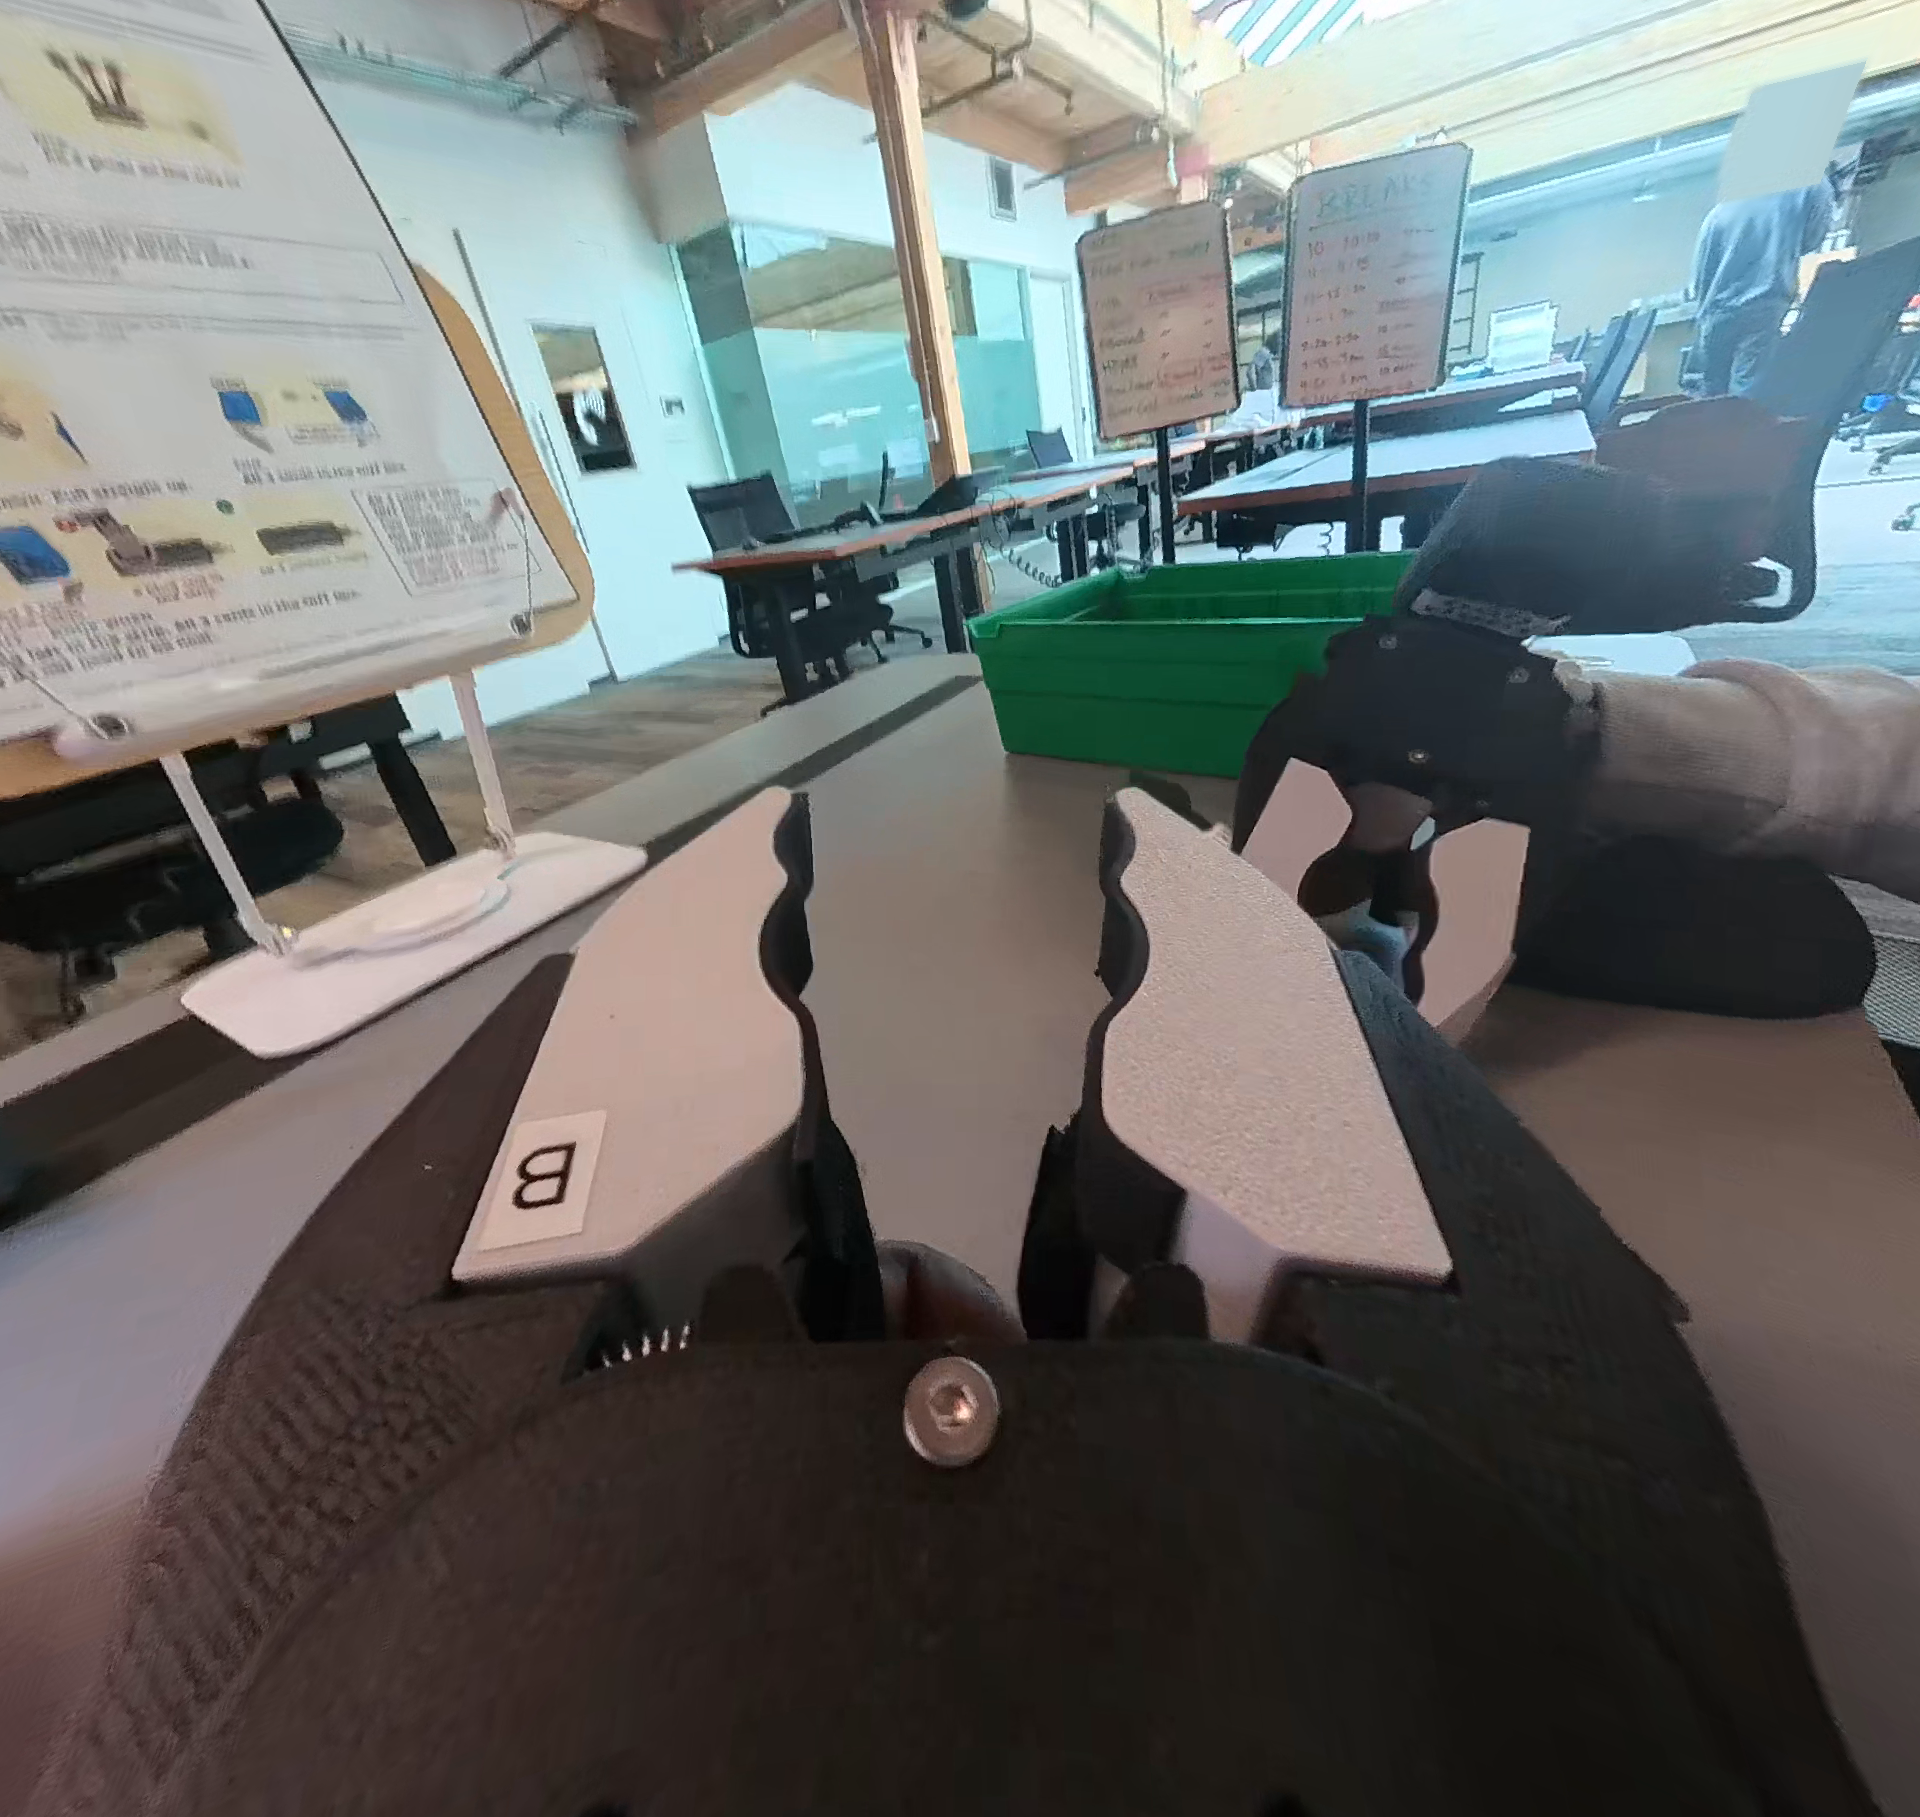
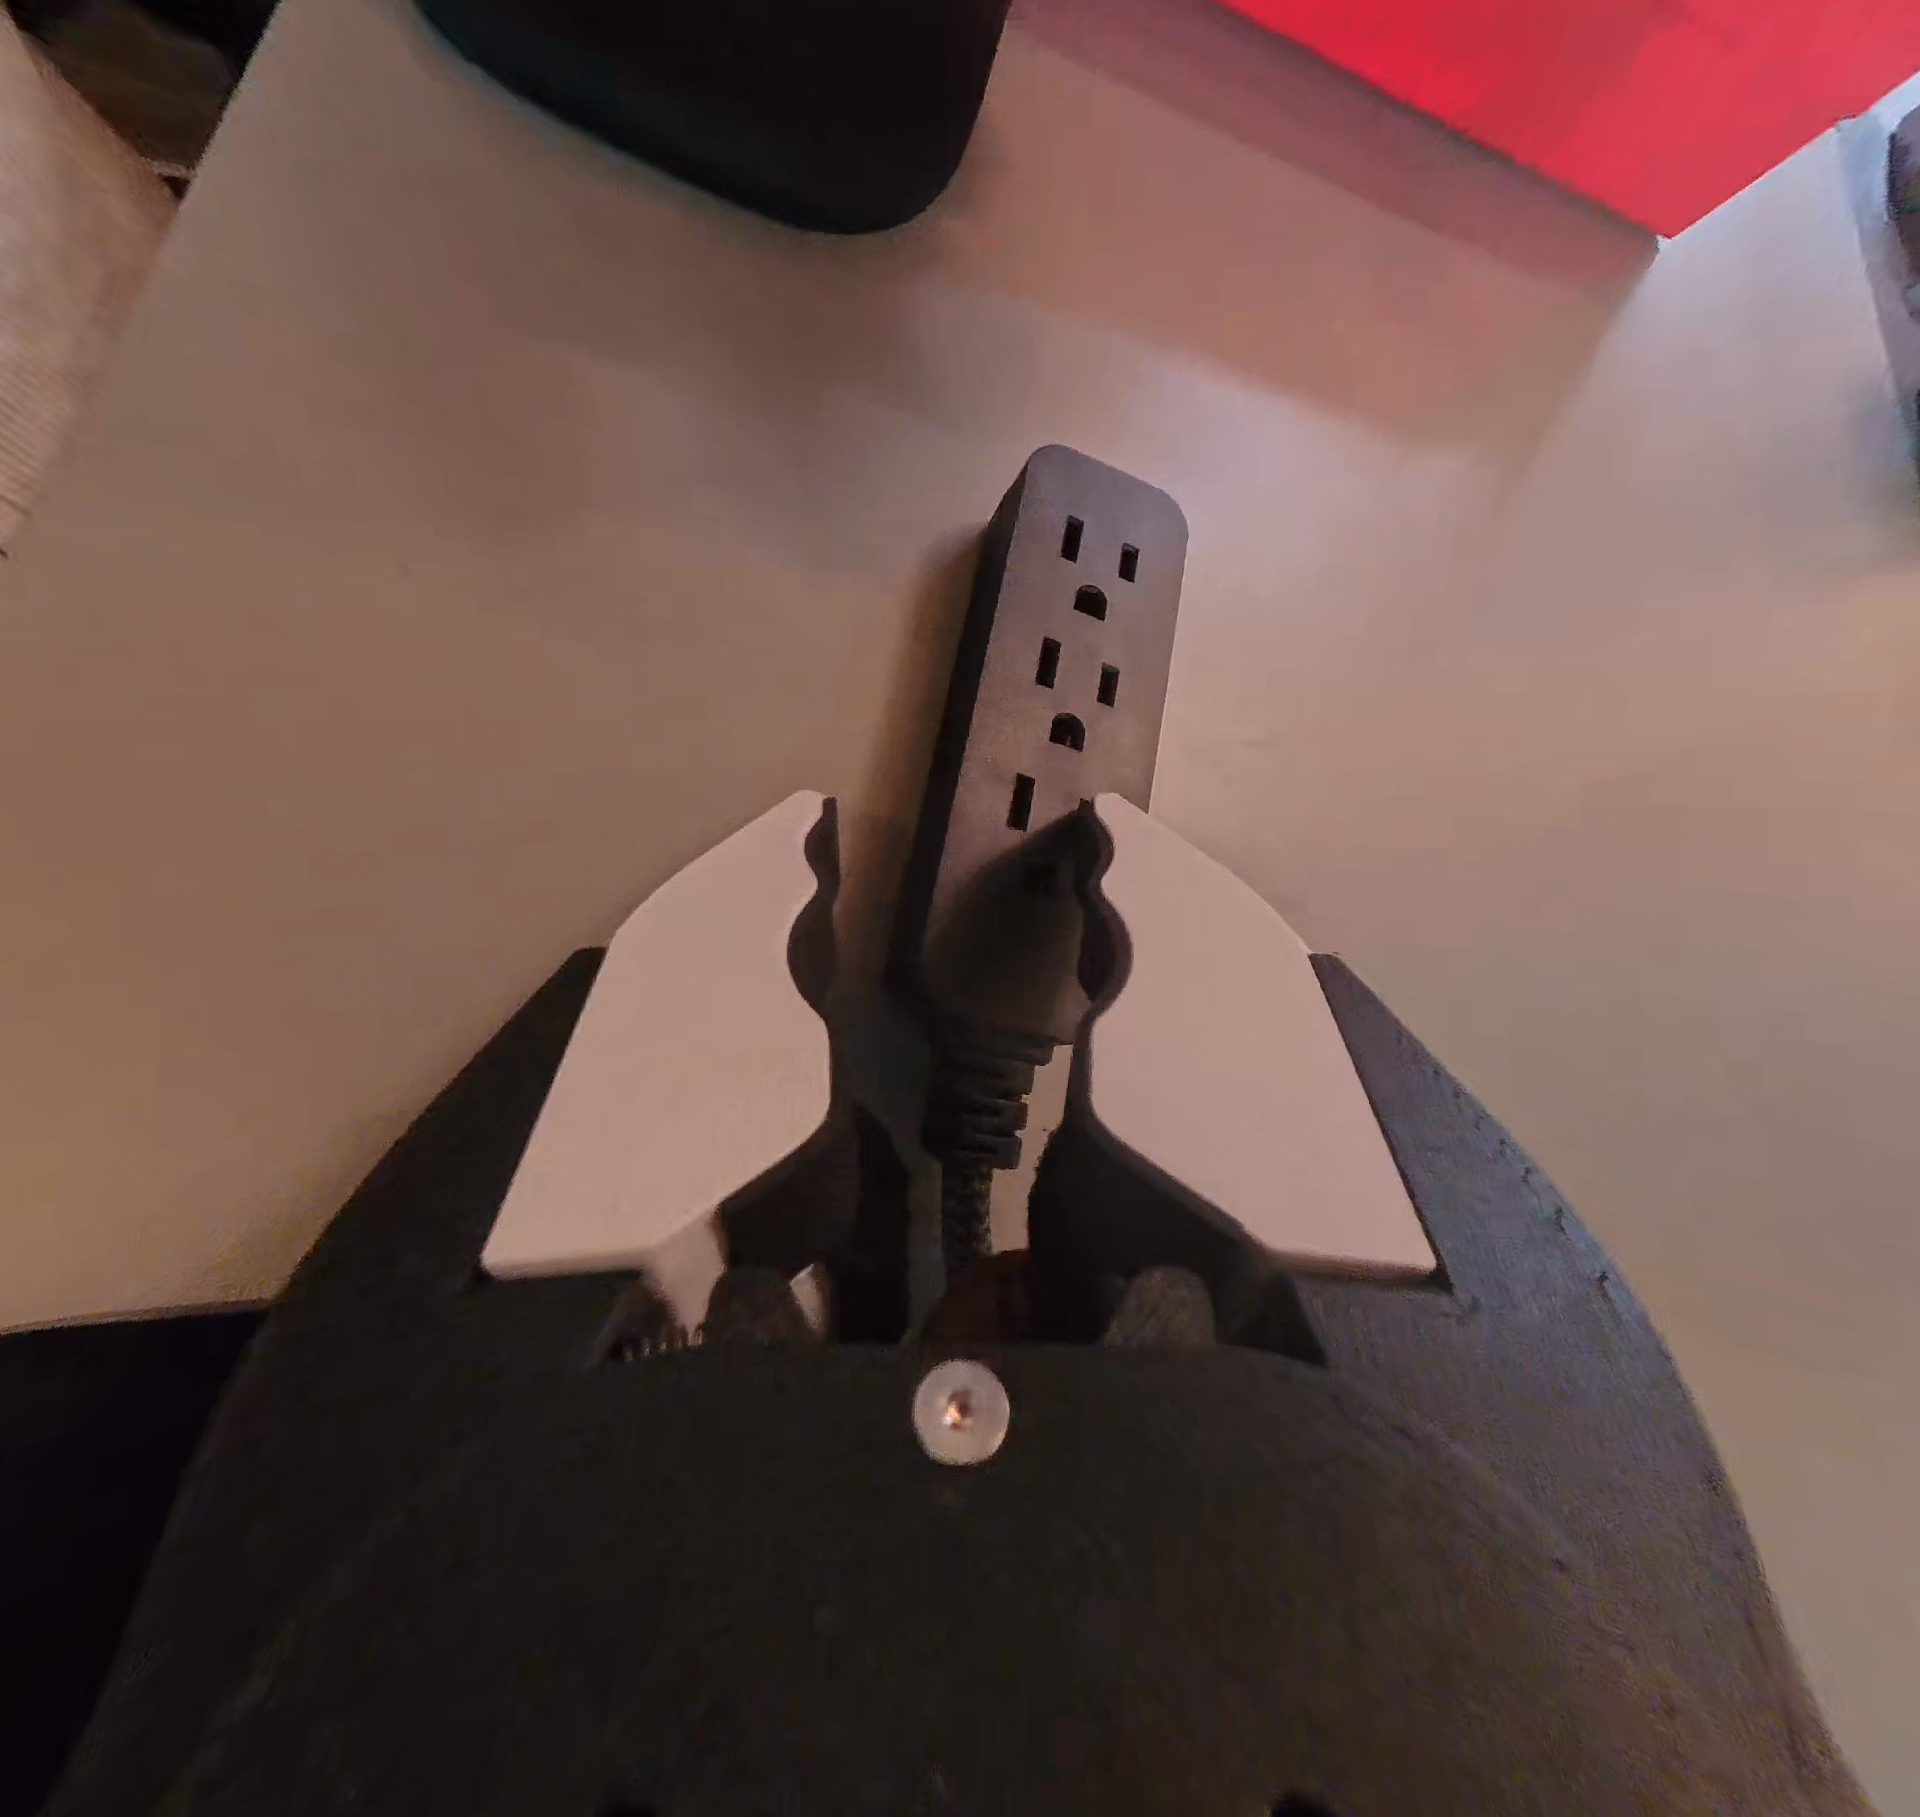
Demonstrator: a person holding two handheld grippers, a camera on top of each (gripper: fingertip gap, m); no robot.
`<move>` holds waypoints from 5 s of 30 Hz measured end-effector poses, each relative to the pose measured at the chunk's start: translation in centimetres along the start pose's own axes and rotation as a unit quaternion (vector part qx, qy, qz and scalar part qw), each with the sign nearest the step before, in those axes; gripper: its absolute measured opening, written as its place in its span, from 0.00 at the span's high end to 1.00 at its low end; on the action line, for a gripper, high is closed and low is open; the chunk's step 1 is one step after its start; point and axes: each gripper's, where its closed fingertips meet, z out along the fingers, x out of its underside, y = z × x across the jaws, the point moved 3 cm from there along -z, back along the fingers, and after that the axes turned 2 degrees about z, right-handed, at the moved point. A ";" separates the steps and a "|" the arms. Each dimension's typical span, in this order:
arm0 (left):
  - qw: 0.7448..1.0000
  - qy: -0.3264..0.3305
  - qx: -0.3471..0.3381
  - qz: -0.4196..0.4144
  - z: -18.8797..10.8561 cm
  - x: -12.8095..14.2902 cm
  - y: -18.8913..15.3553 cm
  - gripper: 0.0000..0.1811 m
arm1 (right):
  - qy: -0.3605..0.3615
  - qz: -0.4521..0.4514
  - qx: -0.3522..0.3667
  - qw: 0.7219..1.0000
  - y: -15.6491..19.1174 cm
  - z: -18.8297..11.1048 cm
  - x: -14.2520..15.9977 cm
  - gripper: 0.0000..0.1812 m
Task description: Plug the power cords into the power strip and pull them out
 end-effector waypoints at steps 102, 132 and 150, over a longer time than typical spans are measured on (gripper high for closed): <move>0.695 0.668 -0.256 -0.073 -24.2 10.0 17.4 0.79 | -0.326 0.163 0.293 0.884 -8.0 -10.3 -2.2 0.87; 0.695 0.687 -0.202 -0.066 -23.4 7.4 15.4 0.72 | -0.264 0.120 0.292 0.911 -7.4 -8.6 -2.2 0.87; 0.626 0.761 -0.126 -0.117 -25.5 11.4 15.9 0.74 | -0.235 0.099 0.287 0.923 -7.0 -7.5 -2.0 0.86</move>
